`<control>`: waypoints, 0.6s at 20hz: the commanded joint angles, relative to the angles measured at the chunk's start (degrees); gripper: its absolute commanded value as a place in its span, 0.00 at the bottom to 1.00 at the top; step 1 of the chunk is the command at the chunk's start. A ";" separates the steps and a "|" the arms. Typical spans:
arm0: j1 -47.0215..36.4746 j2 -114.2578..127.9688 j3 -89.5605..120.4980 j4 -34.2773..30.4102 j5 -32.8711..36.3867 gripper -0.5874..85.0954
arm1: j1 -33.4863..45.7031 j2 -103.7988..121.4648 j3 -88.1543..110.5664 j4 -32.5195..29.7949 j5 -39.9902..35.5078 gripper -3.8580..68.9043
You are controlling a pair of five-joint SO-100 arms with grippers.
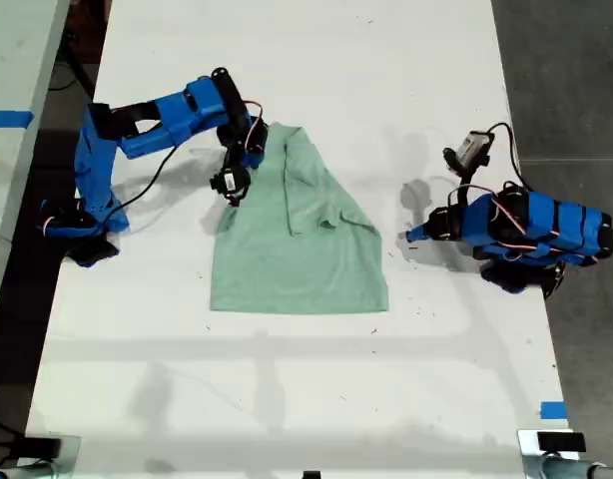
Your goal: Fold t shirt
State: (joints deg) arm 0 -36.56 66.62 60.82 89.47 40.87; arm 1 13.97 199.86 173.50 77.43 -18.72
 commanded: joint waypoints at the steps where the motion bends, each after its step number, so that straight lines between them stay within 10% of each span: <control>1: 4.31 2.20 -5.01 -0.18 4.48 0.00 | 0.26 0.62 3.96 0.18 -0.88 0.07; 12: 15.03 0.09 -5.10 -11.43 4.13 0.05 | 0.44 0.62 3.96 0.18 -0.79 0.07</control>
State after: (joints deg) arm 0 -22.68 67.15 58.97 80.60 47.55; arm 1 13.97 199.86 173.50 77.43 -18.72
